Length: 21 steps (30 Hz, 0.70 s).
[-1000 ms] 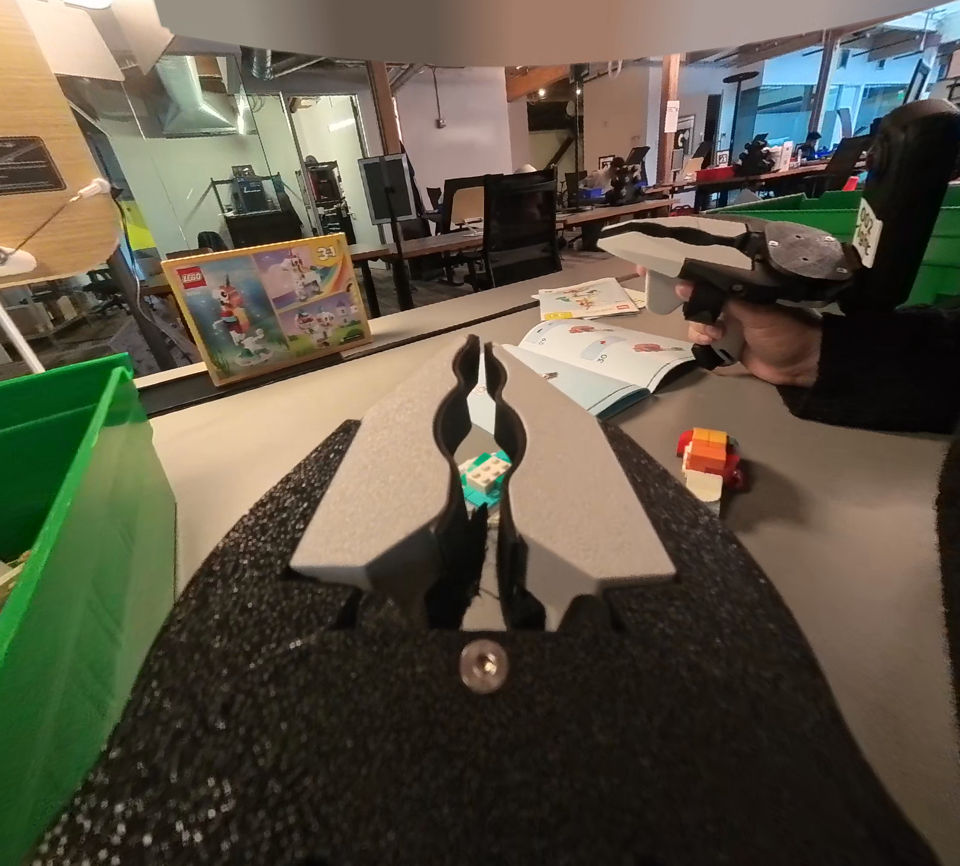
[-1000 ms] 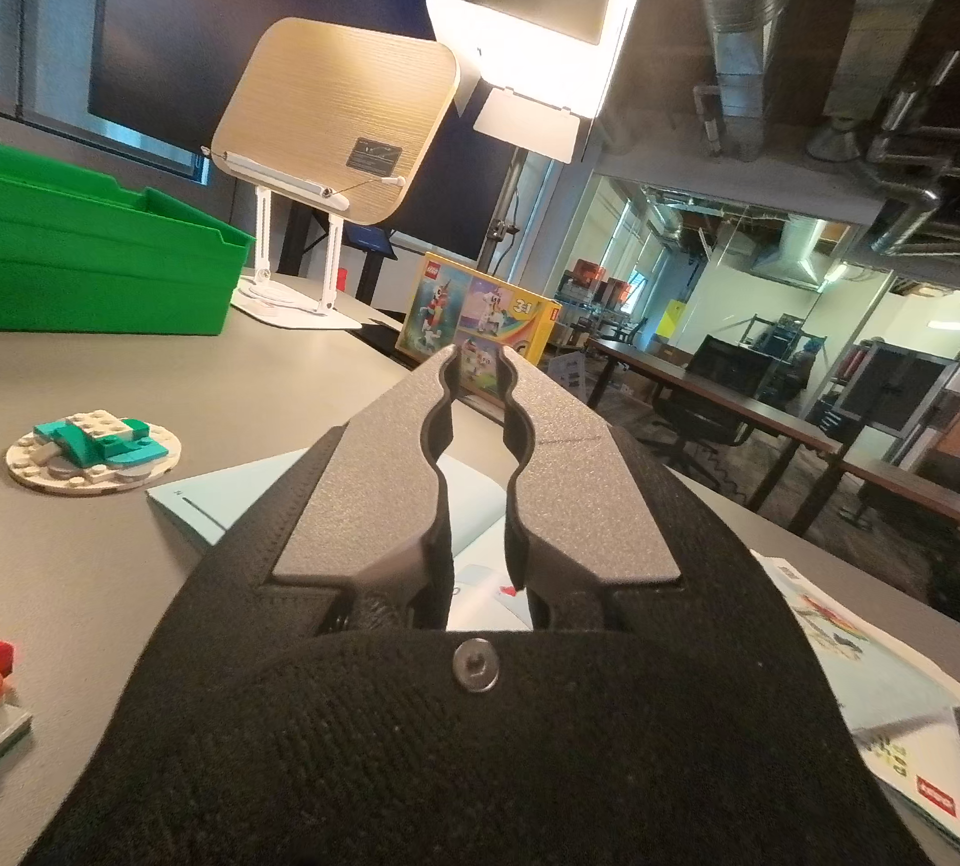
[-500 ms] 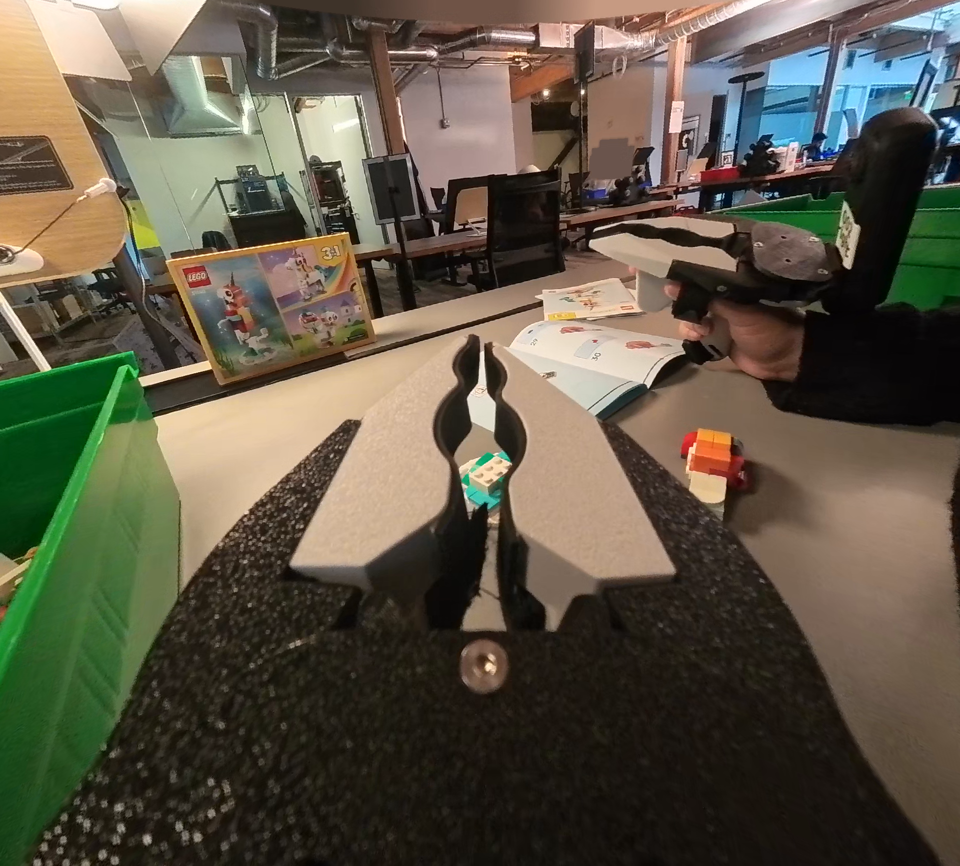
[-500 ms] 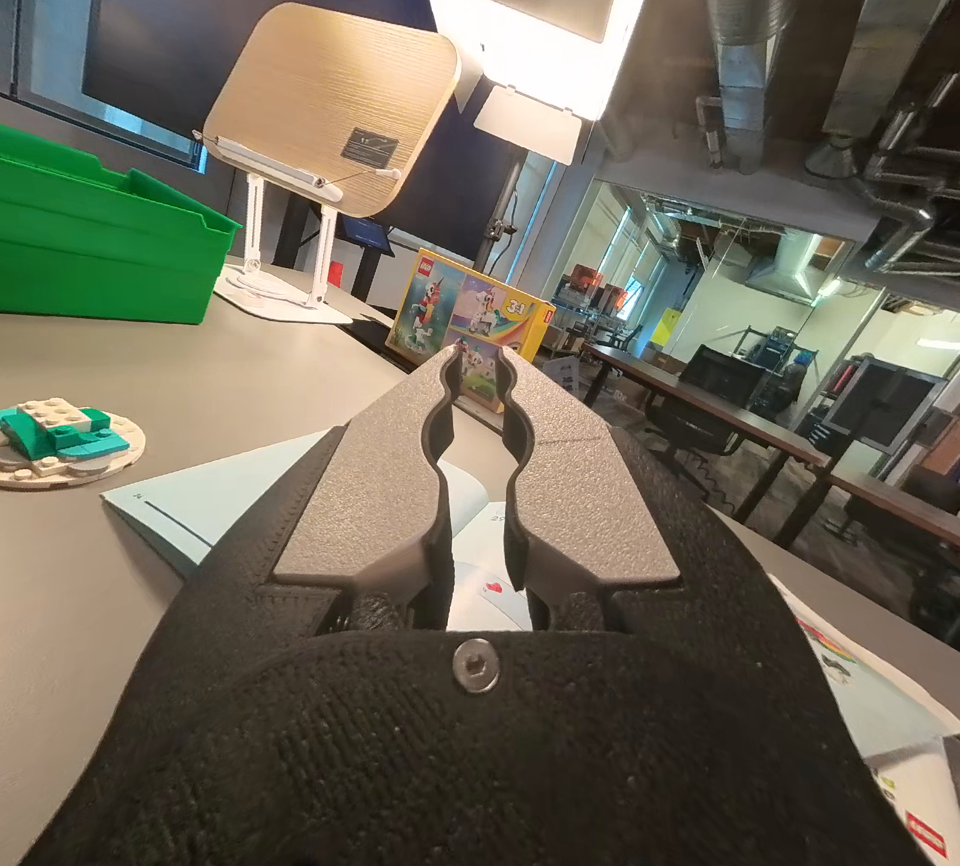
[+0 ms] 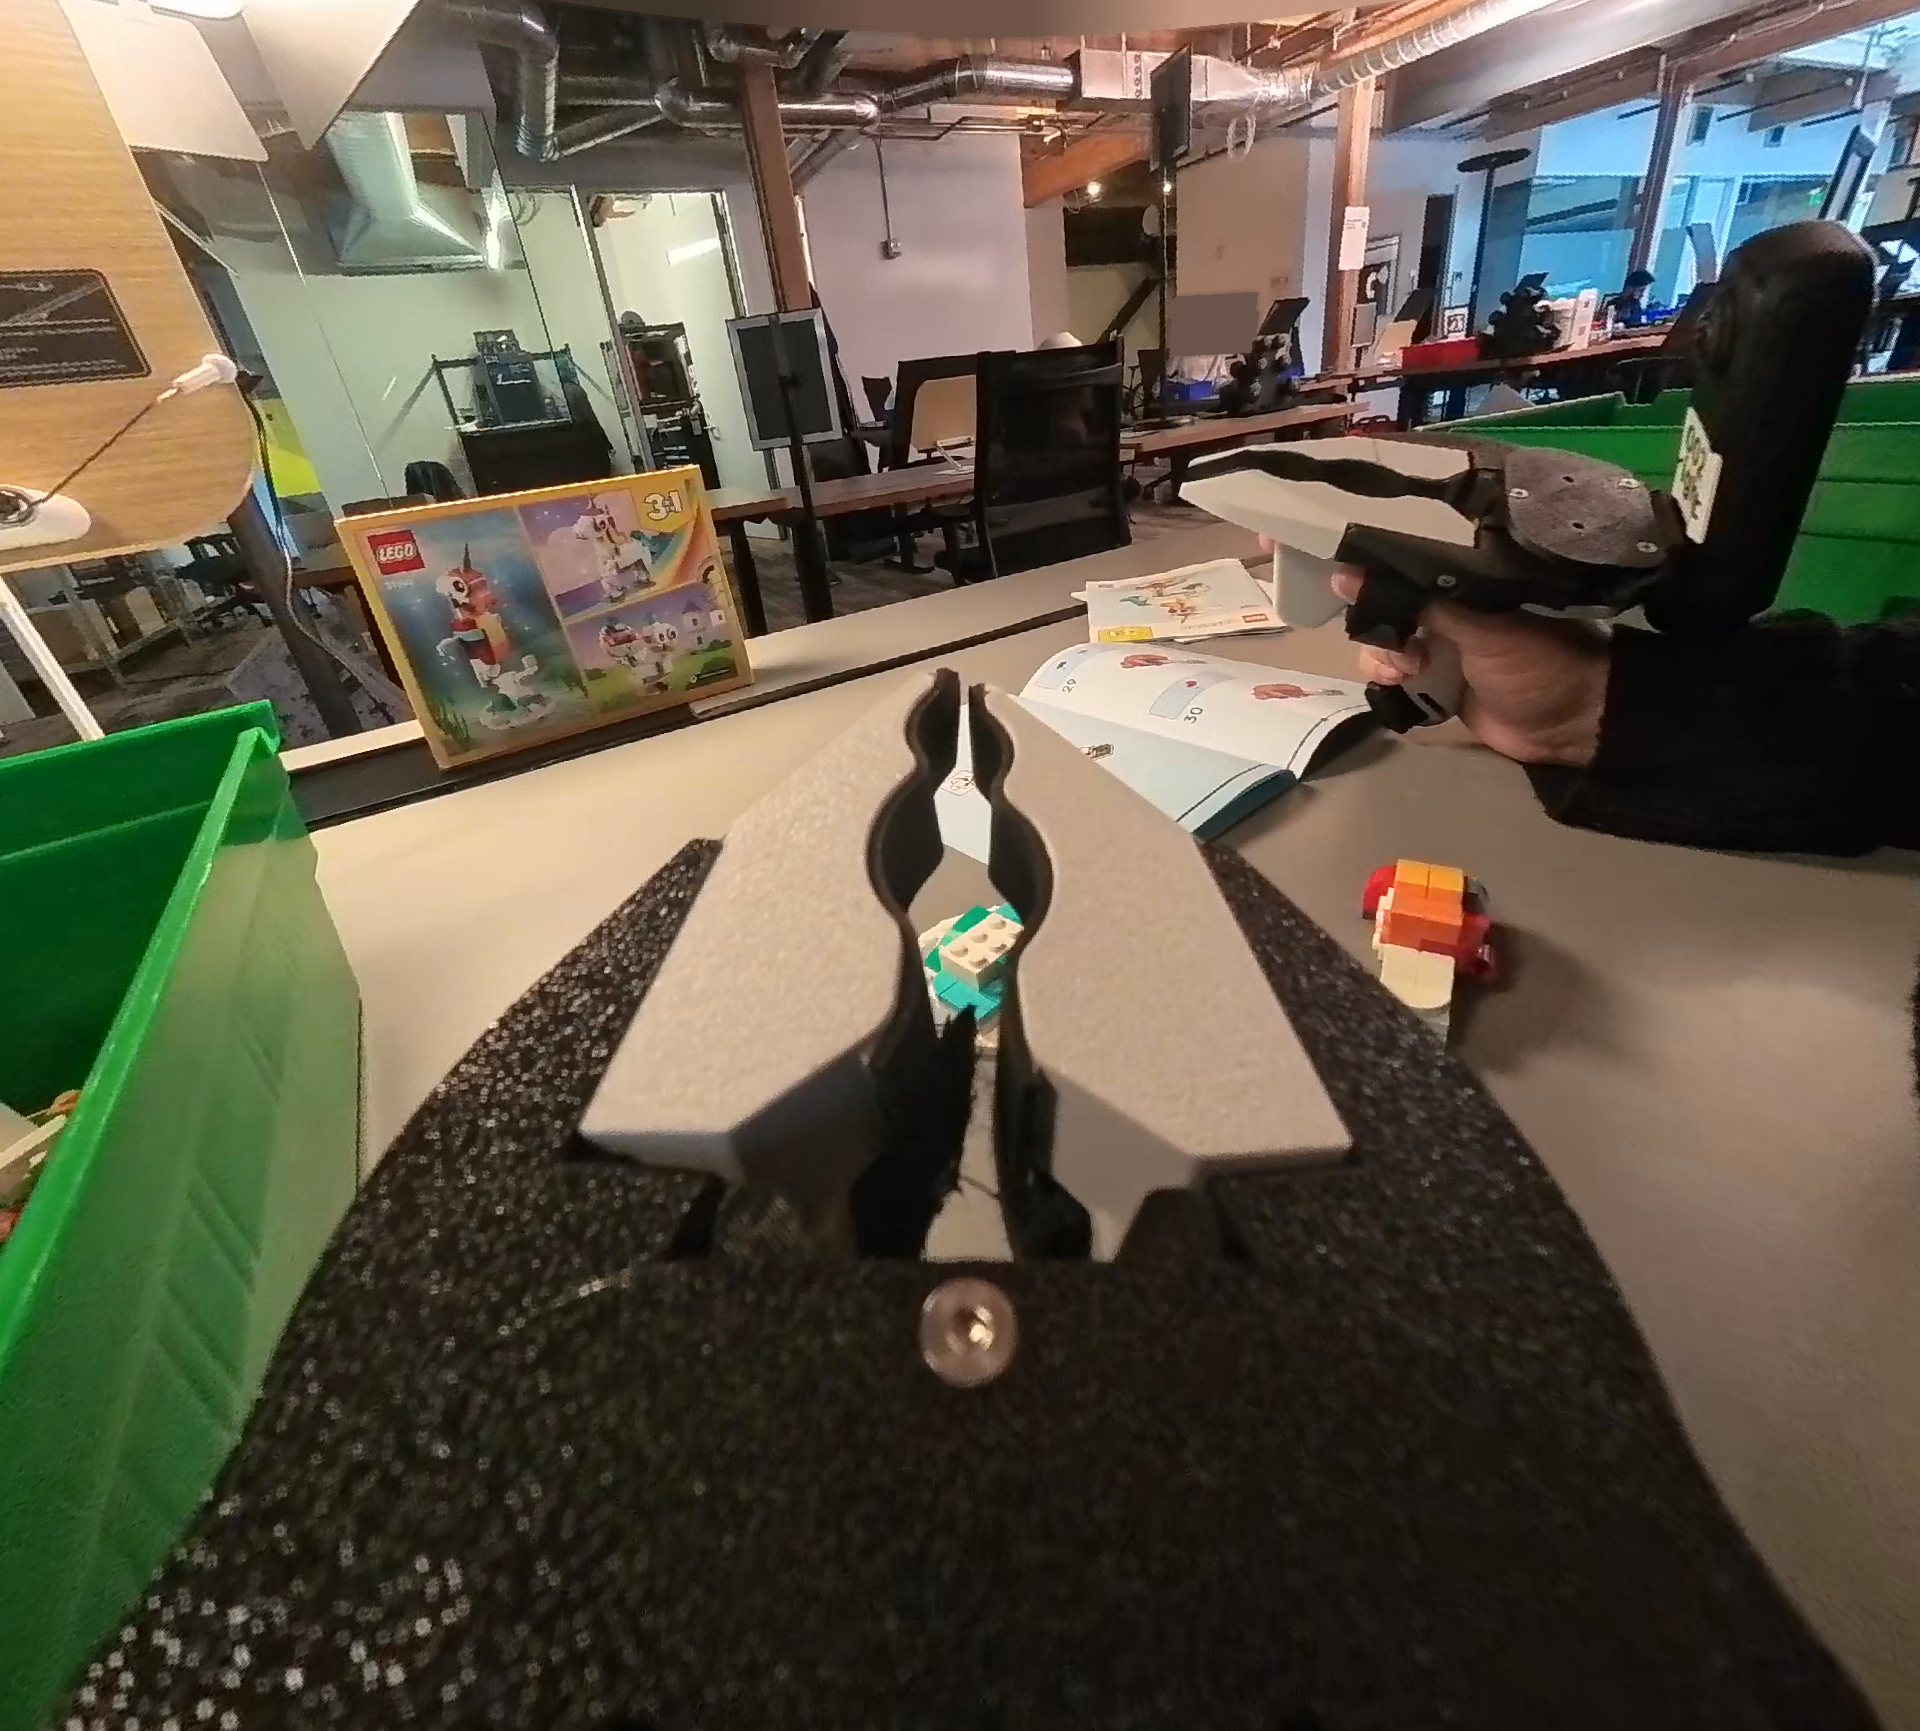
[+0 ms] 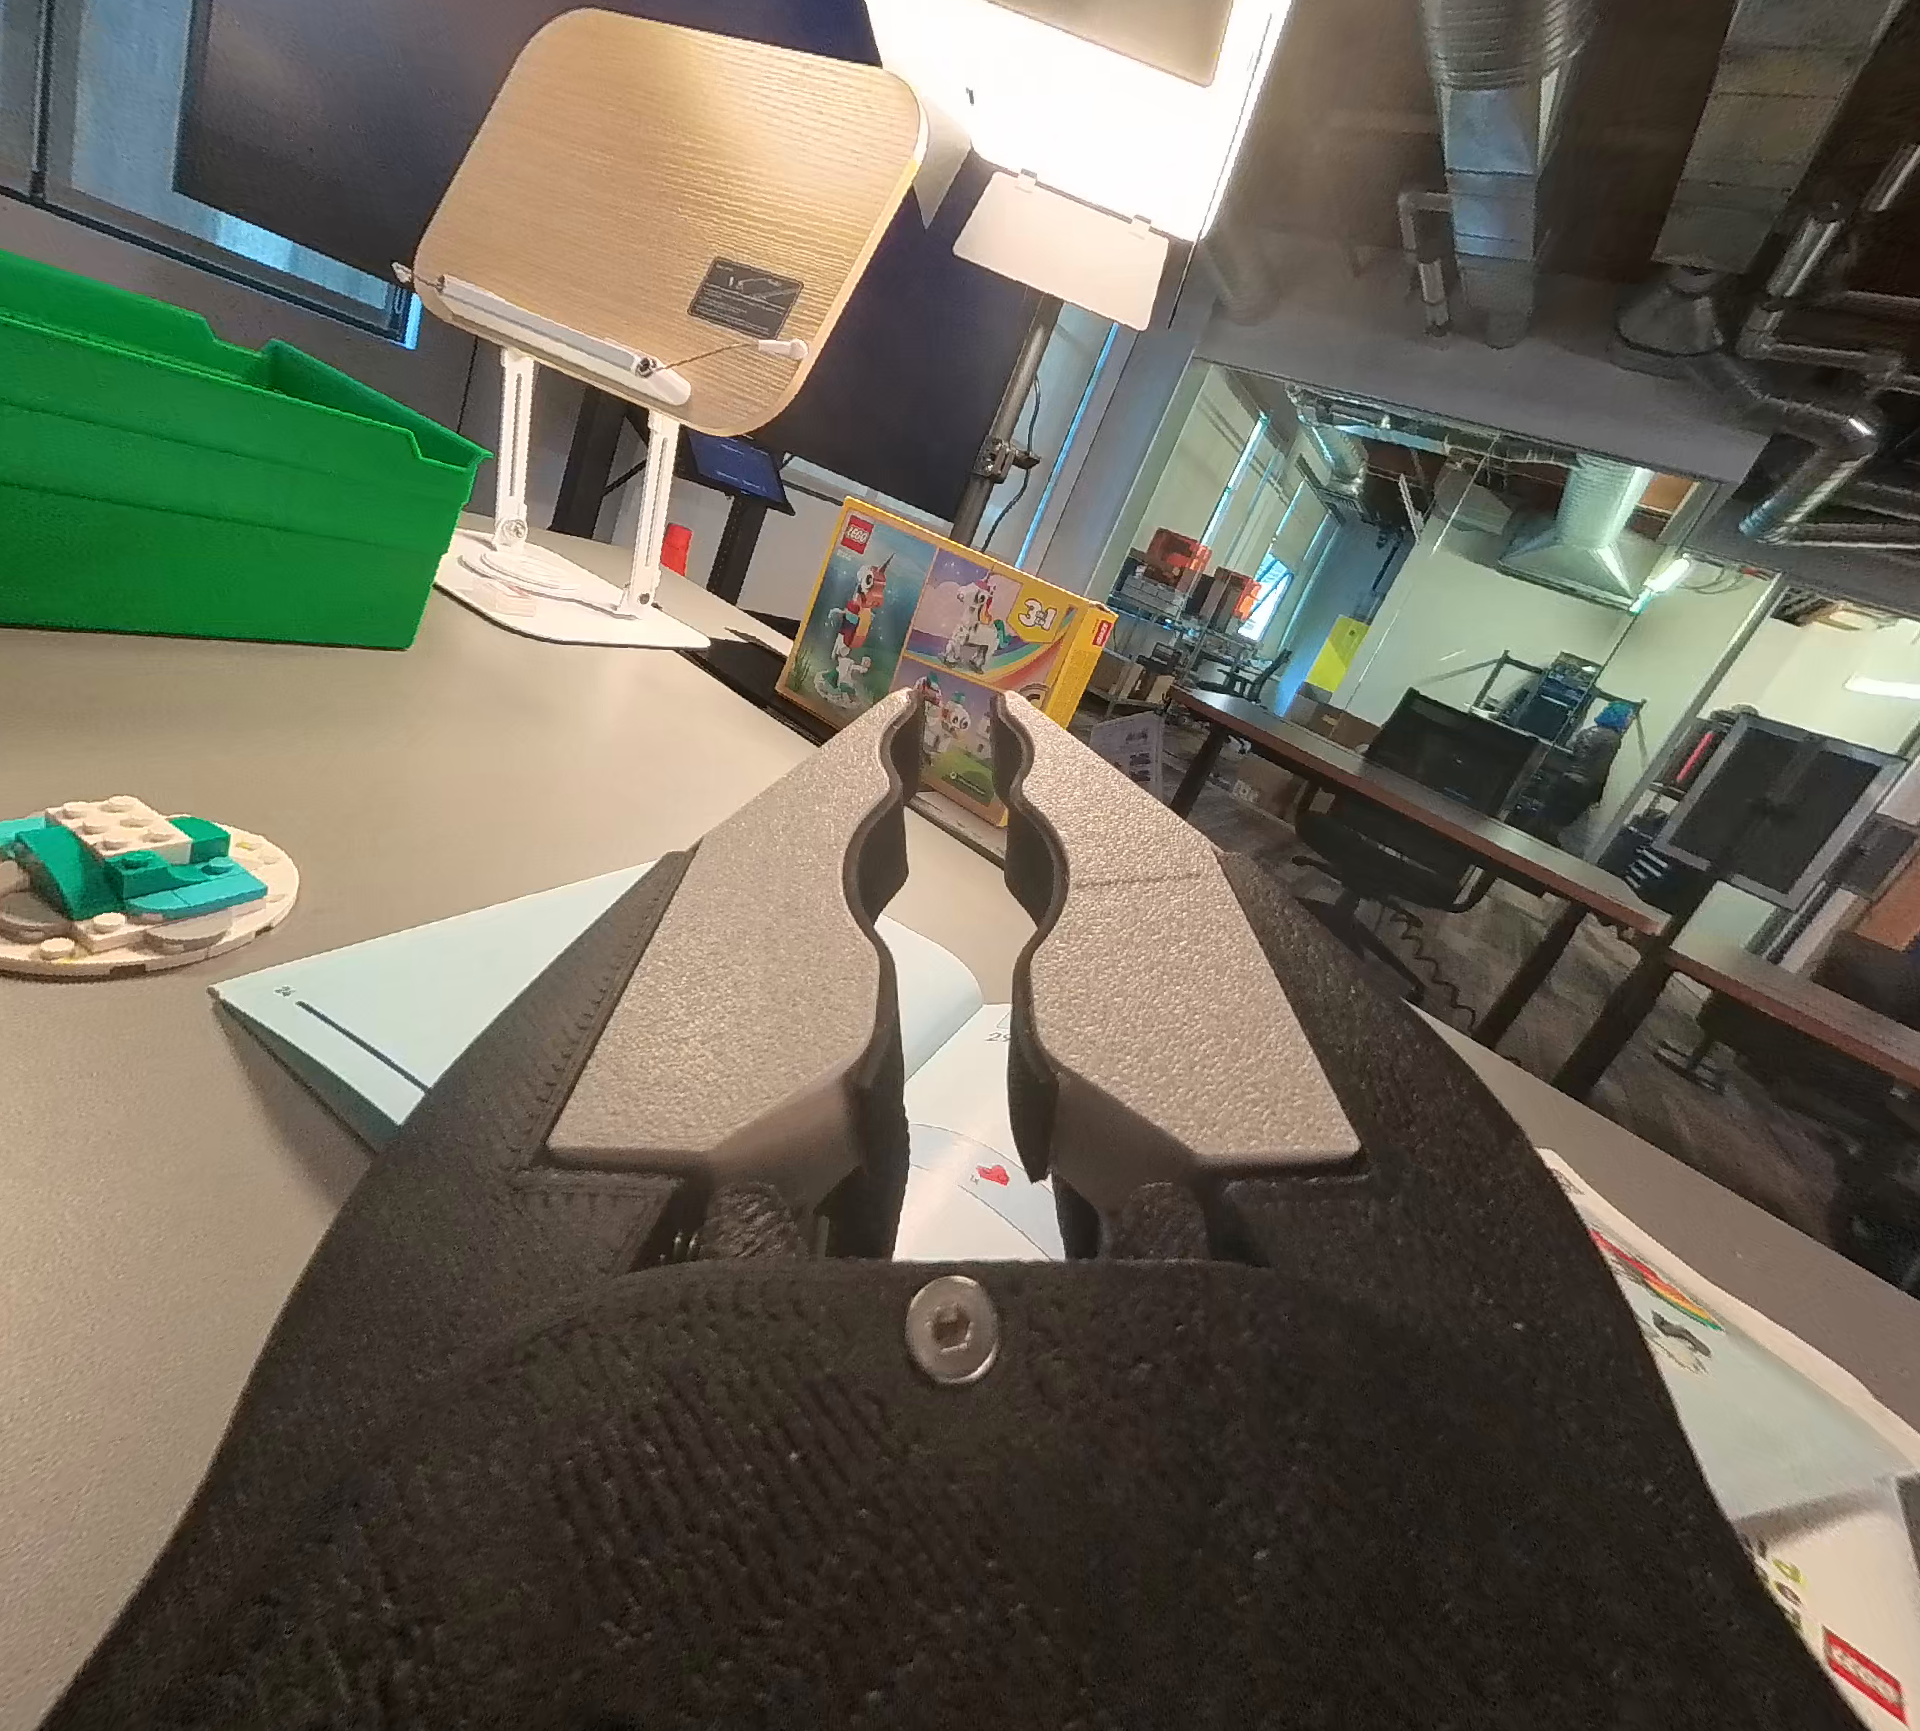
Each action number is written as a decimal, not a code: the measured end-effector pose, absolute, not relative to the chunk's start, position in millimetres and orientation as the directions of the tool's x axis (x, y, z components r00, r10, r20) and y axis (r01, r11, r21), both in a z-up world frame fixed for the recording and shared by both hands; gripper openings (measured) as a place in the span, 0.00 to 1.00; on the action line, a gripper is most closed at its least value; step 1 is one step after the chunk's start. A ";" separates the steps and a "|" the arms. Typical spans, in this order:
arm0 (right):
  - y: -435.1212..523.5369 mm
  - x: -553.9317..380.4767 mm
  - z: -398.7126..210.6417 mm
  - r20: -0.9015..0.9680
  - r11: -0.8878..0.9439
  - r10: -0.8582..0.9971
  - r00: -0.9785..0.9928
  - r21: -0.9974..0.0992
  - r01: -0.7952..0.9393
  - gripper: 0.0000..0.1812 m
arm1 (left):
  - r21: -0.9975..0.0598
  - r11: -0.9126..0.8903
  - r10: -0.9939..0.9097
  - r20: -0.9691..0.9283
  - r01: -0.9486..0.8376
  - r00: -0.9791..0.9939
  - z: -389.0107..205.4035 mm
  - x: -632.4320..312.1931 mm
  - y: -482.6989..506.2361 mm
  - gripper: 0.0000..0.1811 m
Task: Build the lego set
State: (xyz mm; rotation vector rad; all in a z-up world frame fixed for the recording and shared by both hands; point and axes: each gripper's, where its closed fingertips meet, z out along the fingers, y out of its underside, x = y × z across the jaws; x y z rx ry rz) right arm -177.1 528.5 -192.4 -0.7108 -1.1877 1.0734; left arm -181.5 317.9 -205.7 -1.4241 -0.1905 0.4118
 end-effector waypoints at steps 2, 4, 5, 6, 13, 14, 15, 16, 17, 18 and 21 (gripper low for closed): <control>528.5 -177.2 -192.5 0.374 0.363 0.927 0.014 -0.890 -0.278 0.06 | -0.983 0.091 0.387 -0.115 -0.162 0.915 -205.7 -181.5 317.7 0.00; 528.3 -177.1 -192.6 0.374 0.363 0.927 0.013 -0.889 -0.278 0.06 | -0.982 0.092 0.387 -0.115 -0.162 0.915 -205.5 -181.5 317.6 0.00; 528.3 -177.1 -192.6 0.375 0.363 0.927 0.013 -0.889 -0.278 0.06 | -0.982 0.092 0.387 -0.115 -0.163 0.915 -205.5 -181.4 317.5 0.00; 528.1 -177.1 -192.6 0.376 0.364 0.927 0.013 -0.889 -0.278 0.06 | -0.982 0.092 0.387 -0.116 -0.163 0.915 -205.6 -181.4 317.6 0.00; 527.8 -177.3 -193.0 0.380 0.368 0.925 0.013 -0.888 -0.276 0.06 | -0.982 0.092 0.388 -0.117 -0.165 0.914 -205.2 -181.2 317.6 0.00; 527.7 -177.3 -193.0 0.380 0.369 0.925 0.012 -0.888 -0.276 0.06 | -0.982 0.093 0.388 -0.118 -0.166 0.914 -205.2 -181.2 317.6 0.00; 527.7 -177.4 -193.1 0.380 0.369 0.925 0.012 -0.888 -0.276 0.06 | -0.982 0.092 0.388 -0.118 -0.166 0.914 -205.2 -181.3 317.7 0.00; 527.7 -177.5 -193.1 0.380 0.369 0.925 0.012 -0.888 -0.276 0.06 | -0.982 0.092 0.388 -0.118 -0.166 0.914 -205.2 -181.3 317.8 0.00; 527.8 -177.4 -193.2 0.380 0.369 0.925 0.012 -0.888 -0.275 0.06 | -0.982 0.092 0.388 -0.119 -0.166 0.914 -205.3 -181.3 317.9 0.00; 527.9 -177.4 -193.1 0.380 0.368 0.925 0.012 -0.888 -0.276 0.06 | -0.982 0.090 0.388 -0.119 -0.167 0.914 -205.4 -181.3 318.1 0.00; 527.0 -177.3 -193.2 0.384 0.372 0.923 0.010 -0.886 -0.276 0.06 | -0.981 0.081 0.391 -0.132 -0.177 0.911 -205.9 -181.4 319.0 0.00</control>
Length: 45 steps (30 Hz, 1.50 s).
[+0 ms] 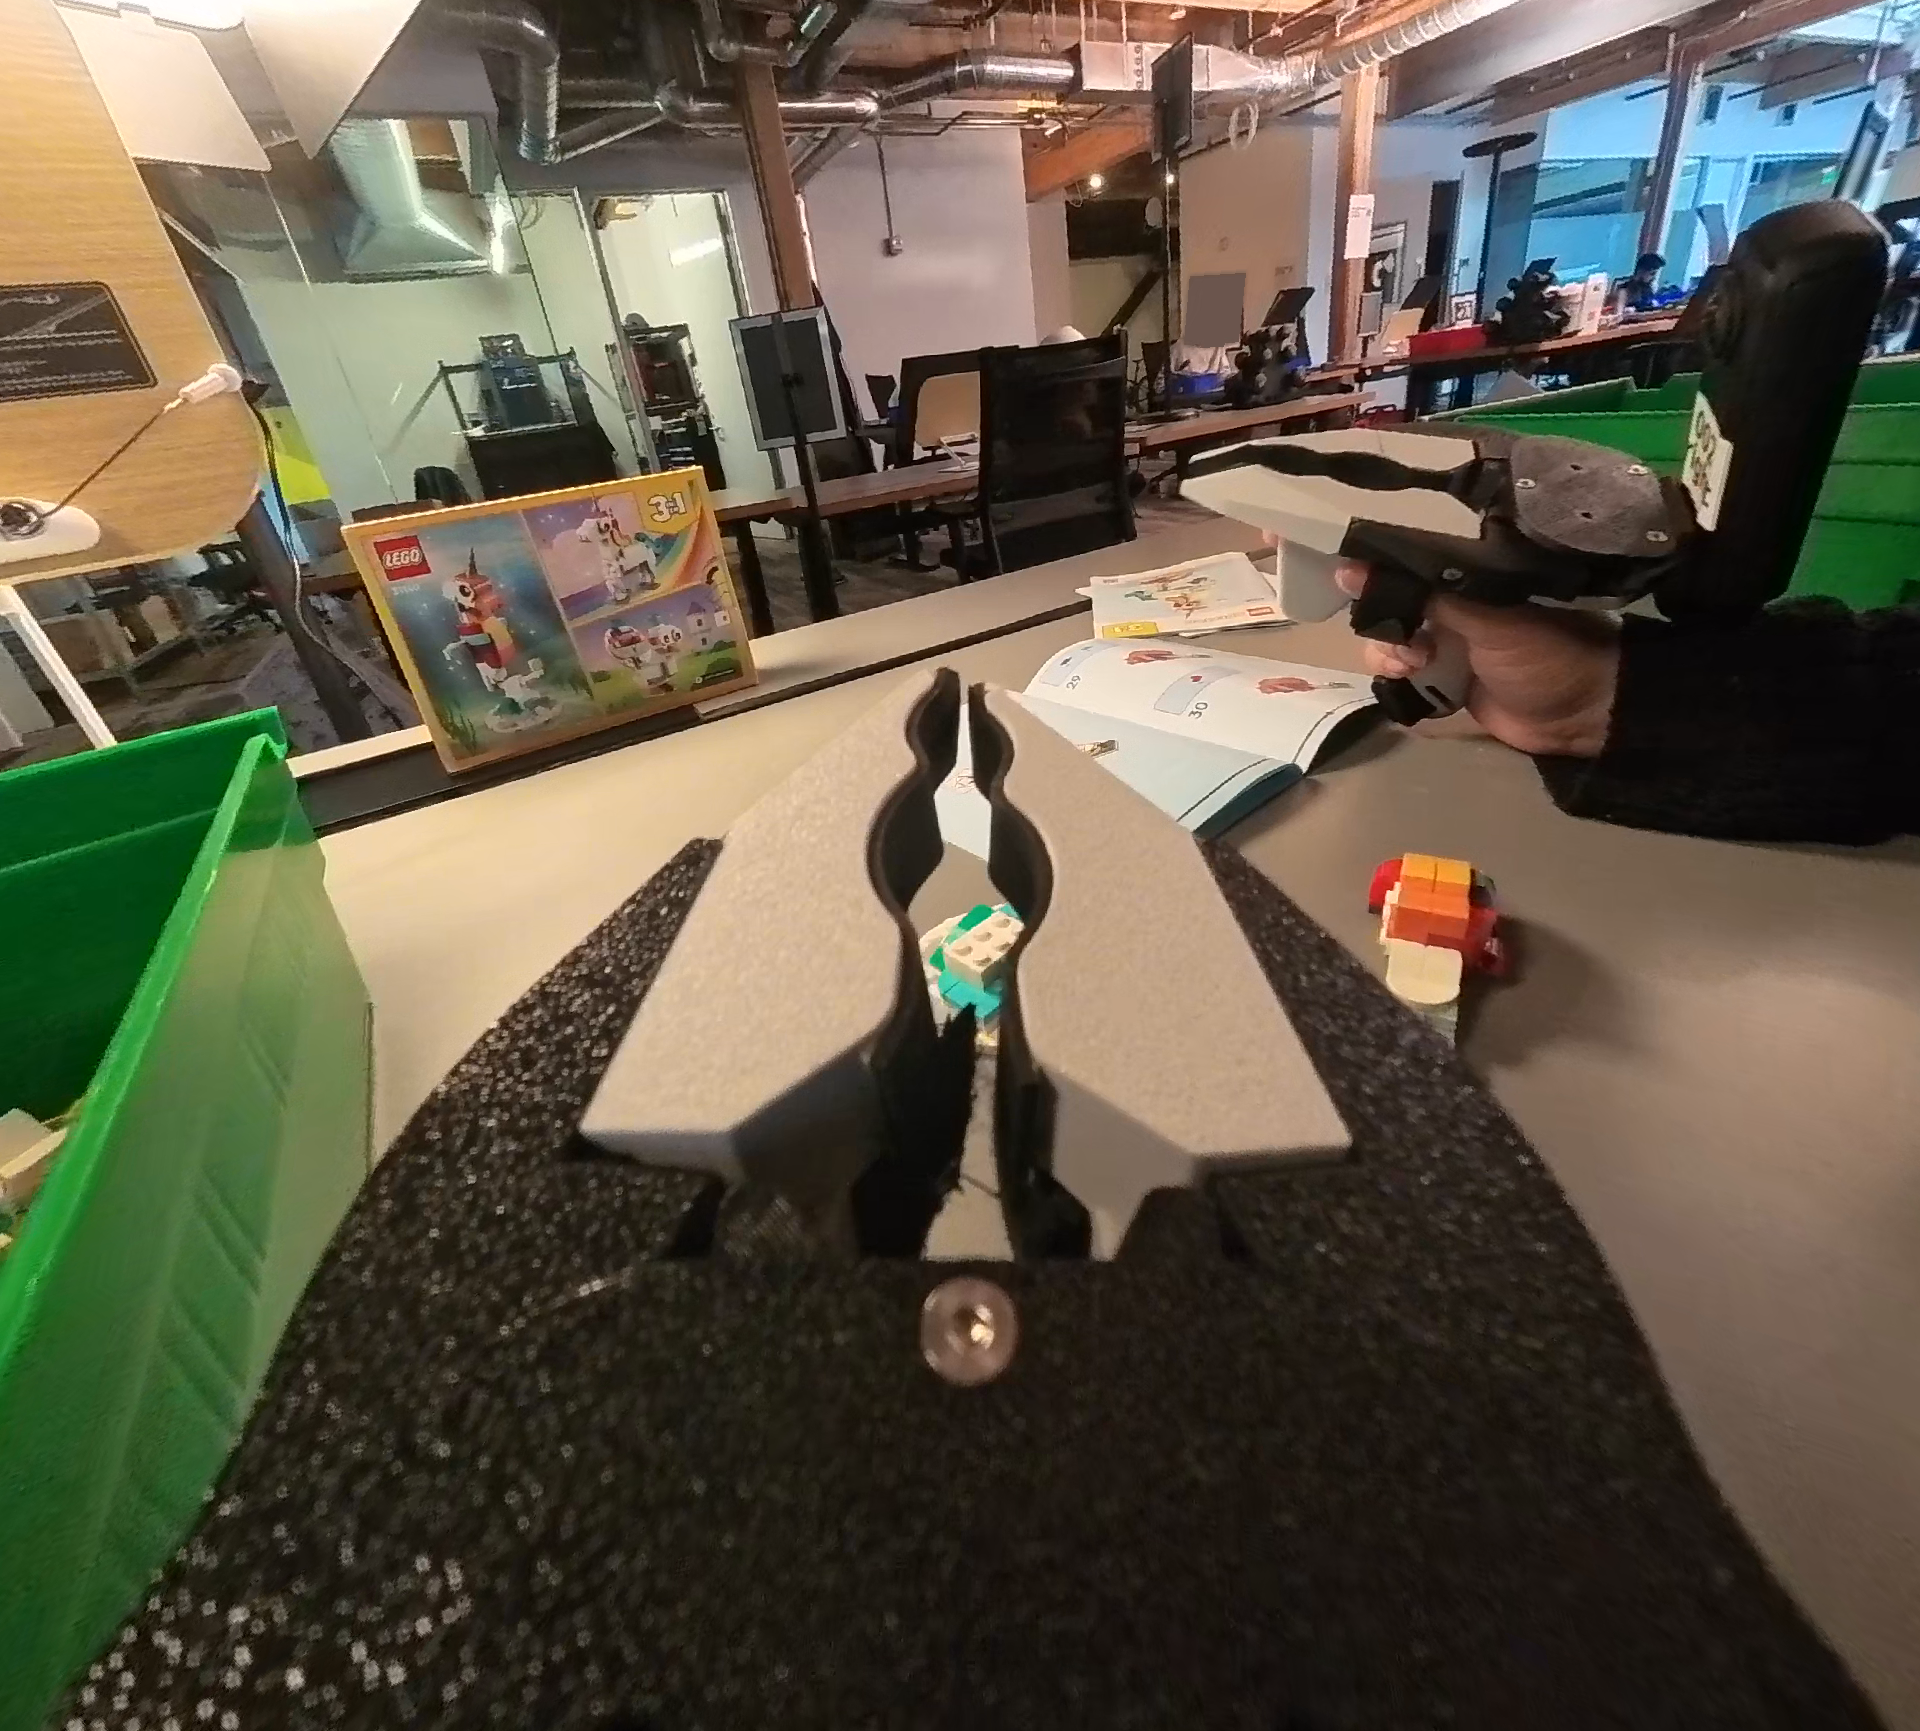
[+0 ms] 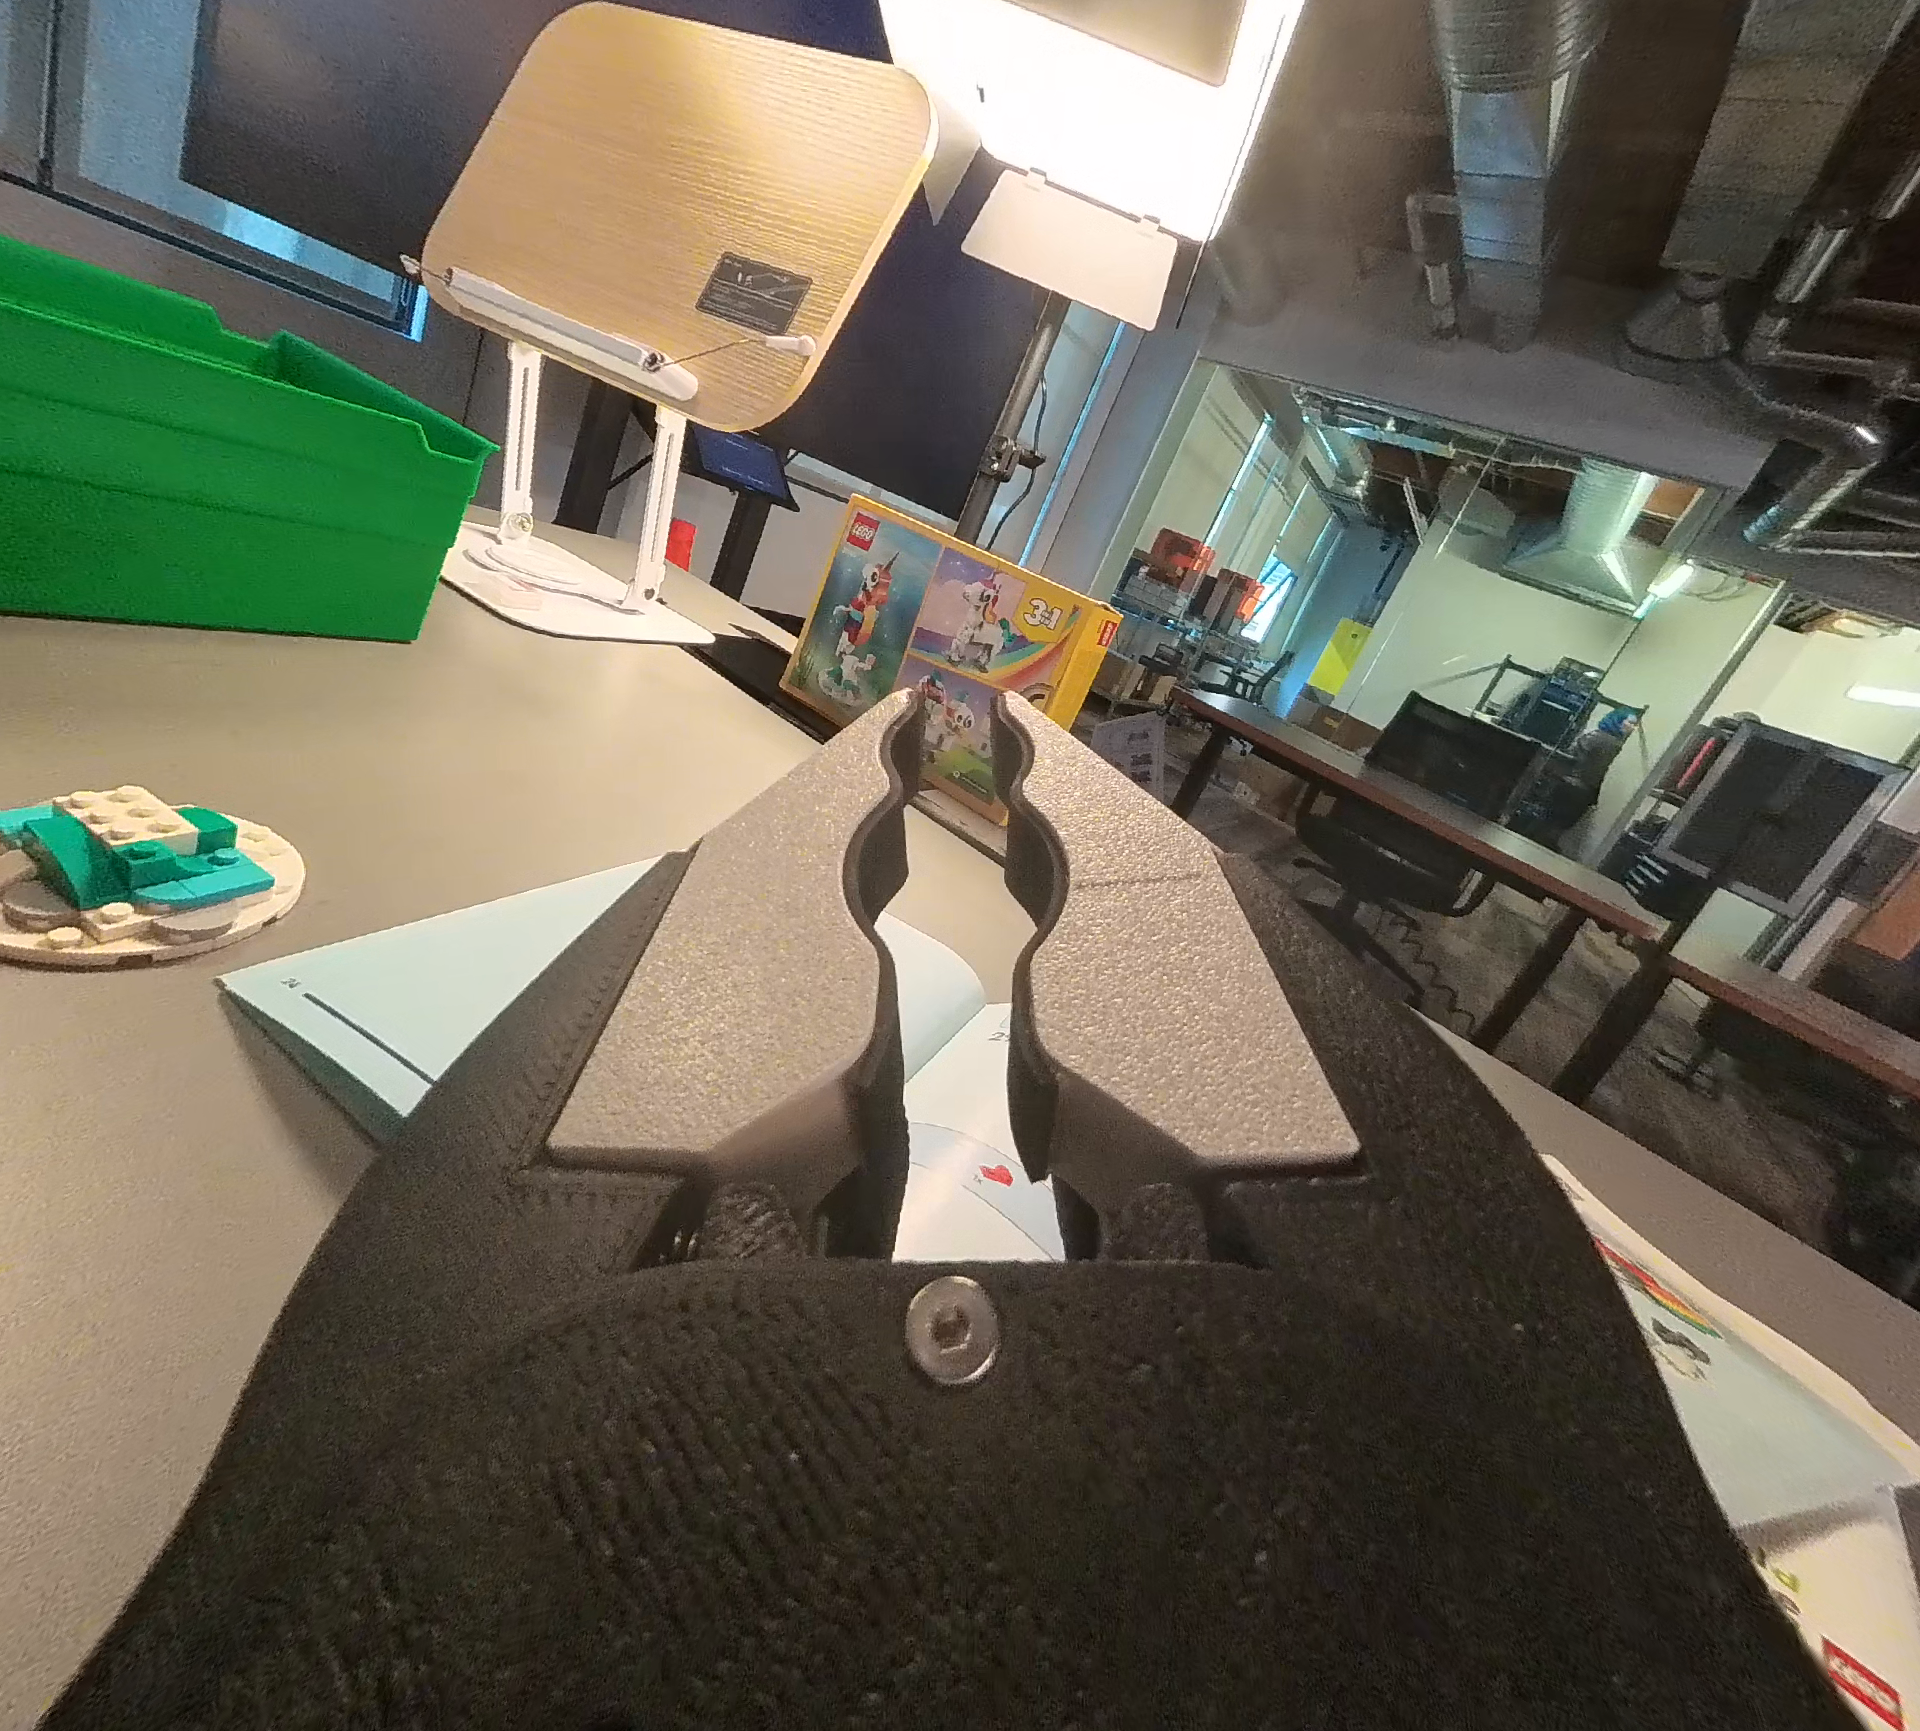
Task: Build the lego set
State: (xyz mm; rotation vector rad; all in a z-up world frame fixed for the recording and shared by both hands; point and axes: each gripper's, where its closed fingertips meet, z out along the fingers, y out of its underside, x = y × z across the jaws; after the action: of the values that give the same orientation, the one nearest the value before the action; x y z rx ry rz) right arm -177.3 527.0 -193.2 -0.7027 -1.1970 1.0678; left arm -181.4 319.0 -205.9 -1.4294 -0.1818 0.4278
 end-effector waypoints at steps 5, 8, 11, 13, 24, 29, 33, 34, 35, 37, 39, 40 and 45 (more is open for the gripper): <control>527.3 -177.4 -193.0 0.384 0.372 0.923 0.011 -0.886 -0.277 0.06 | -0.981 0.080 0.391 -0.133 -0.178 0.911 -205.9 -181.6 319.3 0.00; 526.5 -177.0 -192.8 0.385 0.372 0.923 0.008 -0.885 -0.279 0.06 | -0.981 0.079 0.390 -0.135 -0.180 0.911 -206.1 -181.4 319.8 0.00; 525.8 -177.2 -193.0 0.389 0.375 0.921 0.006 -0.884 -0.279 0.06 | -0.981 0.078 0.388 -0.137 -0.180 0.911 -206.3 -181.3 320.3 0.00; 525.8 -177.1 -192.9 0.388 0.374 0.922 0.006 -0.884 -0.280 0.06 | -0.981 0.078 0.388 -0.137 -0.180 0.911 -206.3 -181.6 320.4 0.00; 524.1 -176.4 -193.7 0.406 0.393 0.914 0.011 -0.877 -0.277 0.06 | -0.979 0.076 0.417 -0.141 -0.190 0.898 -205.7 -187.0 319.1 0.00; 525.1 -171.3 -192.9 0.430 0.427 0.902 0.052 -0.864 -0.265 0.08 | -0.969 0.052 0.502 -0.185 -0.242 0.845 -204.1 -196.9 314.6 0.02; 517.1 -168.0 -196.5 0.475 0.471 0.879 0.047 -0.846 -0.249 0.09 | -0.958 0.056 0.521 -0.211 -0.280 0.827 -200.7 -196.9 314.8 0.07; 514.4 -166.4 -197.2 0.487 0.483 0.872 0.046 -0.840 -0.247 0.09 | -0.957 0.055 0.527 -0.215 -0.285 0.822 -200.3 -197.6 314.9 0.08; 512.3 -165.0 -198.0 0.497 0.493 0.866 0.047 -0.835 -0.244 0.09 | -0.955 0.055 0.531 -0.219 -0.291 0.819 -199.9 -197.9 315.0 0.08; 508.2 -161.3 -199.6 0.514 0.510 0.857 0.048 -0.828 -0.235 0.09 | -0.951 0.057 0.534 -0.229 -0.305 0.814 -198.7 -197.0 315.4 0.10; 504.9 -156.8 -200.9 0.522 0.519 0.851 0.051 -0.824 -0.227 0.09 | -0.946 0.048 0.543 -0.244 -0.320 0.803 -198.4 -196.8 315.4 0.11; 504.1 -154.0 -200.8 0.522 0.521 0.851 0.057 -0.824 -0.223 0.09 | -0.946 0.039 0.546 -0.250 -0.323 0.800 -199.2 -196.7 315.9 0.12; 517.0 -138.7 -197.9 0.503 0.527 0.849 0.162 -0.832 -0.172 0.03 | -0.934 0.002 0.582 -0.290 -0.358 0.760 -199.4 -197.0 313.8 0.13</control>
State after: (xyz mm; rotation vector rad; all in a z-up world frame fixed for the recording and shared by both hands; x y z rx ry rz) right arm -138.7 517.0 -197.9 -0.7097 -1.1886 0.8228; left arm -197.0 313.8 -199.4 -1.3845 -0.2003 0.7451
